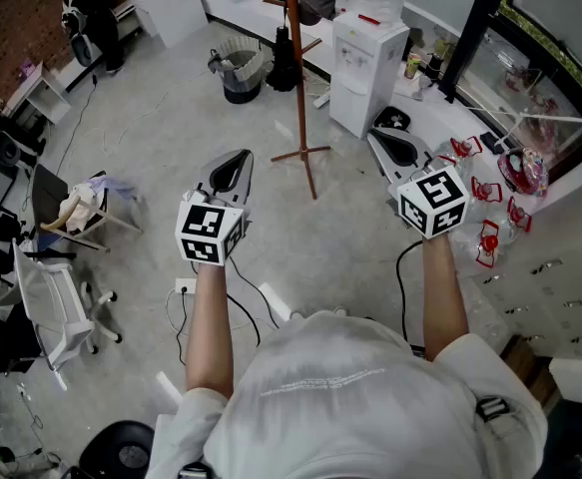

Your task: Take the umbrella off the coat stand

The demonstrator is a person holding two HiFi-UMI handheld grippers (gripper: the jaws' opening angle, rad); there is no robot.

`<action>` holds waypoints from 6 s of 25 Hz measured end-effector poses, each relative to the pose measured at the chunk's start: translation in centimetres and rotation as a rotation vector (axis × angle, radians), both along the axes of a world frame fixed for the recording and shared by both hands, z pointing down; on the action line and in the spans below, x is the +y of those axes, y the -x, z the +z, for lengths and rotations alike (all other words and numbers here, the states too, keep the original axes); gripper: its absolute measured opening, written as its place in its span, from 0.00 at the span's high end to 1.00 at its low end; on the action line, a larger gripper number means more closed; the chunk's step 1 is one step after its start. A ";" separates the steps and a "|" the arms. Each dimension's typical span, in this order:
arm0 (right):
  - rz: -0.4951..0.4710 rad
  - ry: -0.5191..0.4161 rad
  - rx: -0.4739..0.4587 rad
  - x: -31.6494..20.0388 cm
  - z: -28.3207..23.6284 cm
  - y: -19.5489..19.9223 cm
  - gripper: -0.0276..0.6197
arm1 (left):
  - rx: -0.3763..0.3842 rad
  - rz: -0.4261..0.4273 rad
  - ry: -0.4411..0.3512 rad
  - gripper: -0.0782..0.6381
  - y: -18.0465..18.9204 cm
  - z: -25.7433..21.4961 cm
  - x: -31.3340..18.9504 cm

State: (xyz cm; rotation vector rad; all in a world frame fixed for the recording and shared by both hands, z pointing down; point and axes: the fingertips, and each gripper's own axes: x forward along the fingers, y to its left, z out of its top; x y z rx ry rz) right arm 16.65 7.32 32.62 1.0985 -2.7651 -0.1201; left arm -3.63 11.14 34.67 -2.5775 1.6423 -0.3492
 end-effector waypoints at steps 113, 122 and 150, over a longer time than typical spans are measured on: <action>0.265 0.248 0.028 -39.3 13.1 11.3 0.92 | 0.159 0.304 0.453 0.62 6.2 17.7 -48.7; 0.423 0.294 0.020 -39.6 14.0 11.6 0.92 | 0.240 0.400 0.578 0.49 5.3 22.1 -51.9; 0.666 0.376 0.015 -38.0 15.5 10.4 0.92 | 0.287 0.557 0.687 0.43 -0.4 27.2 -54.8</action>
